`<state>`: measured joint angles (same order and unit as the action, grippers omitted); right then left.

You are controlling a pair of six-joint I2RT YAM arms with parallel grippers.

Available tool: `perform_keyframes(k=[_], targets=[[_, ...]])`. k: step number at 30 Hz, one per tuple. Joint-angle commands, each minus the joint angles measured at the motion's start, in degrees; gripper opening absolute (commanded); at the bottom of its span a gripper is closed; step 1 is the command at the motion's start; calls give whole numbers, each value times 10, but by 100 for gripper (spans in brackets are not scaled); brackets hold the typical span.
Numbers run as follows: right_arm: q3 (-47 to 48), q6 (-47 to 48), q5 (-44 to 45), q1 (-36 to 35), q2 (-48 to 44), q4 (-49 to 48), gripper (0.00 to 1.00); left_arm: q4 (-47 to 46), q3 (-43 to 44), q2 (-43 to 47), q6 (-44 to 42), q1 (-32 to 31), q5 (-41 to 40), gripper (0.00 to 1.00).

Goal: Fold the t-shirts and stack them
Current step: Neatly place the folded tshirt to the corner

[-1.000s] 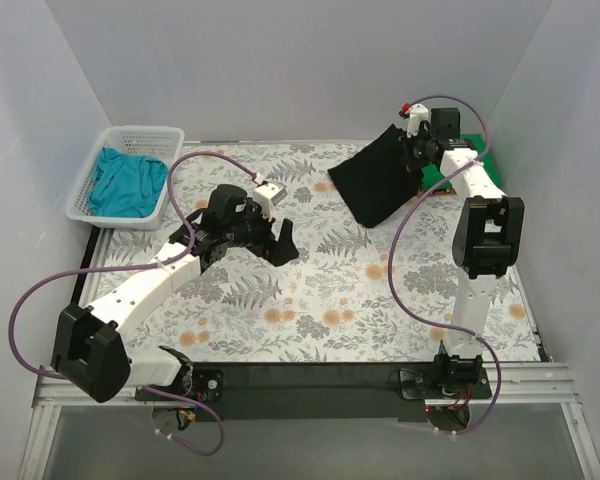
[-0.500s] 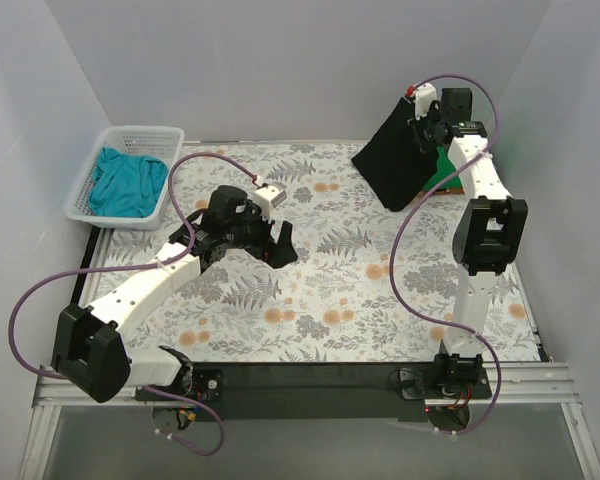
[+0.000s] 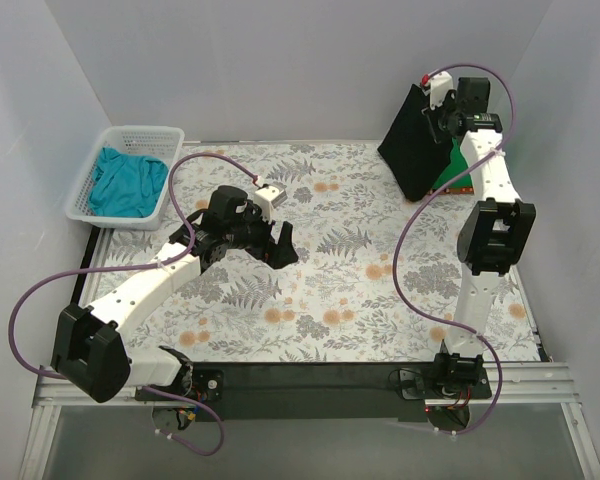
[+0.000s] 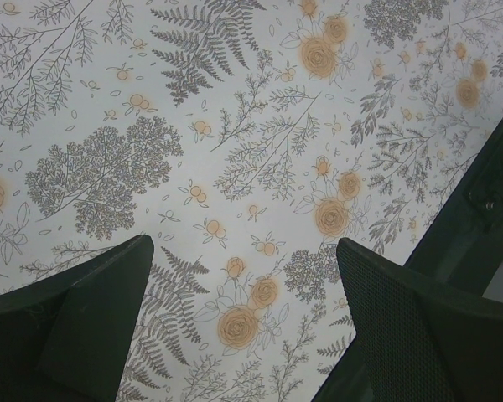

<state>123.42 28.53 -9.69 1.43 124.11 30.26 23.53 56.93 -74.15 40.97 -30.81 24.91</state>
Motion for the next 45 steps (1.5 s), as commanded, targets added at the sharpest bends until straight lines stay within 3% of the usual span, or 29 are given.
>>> perform_keyframes(k=[1, 21, 33, 45], targets=[[45, -8, -6, 5, -18, -26, 1, 2, -4, 12, 1, 0, 9, 91], [82, -30, -37, 13, -30, -27, 1, 8, 5, 3, 1, 0, 18, 91], [98, -92, -87, 22, -35, -27, 1, 12, 2, 0, 0, 1, 20, 91], [90, -68, -74, 38, -13, -32, 1, 19, 0, 4, -2, 1, 20, 91]])
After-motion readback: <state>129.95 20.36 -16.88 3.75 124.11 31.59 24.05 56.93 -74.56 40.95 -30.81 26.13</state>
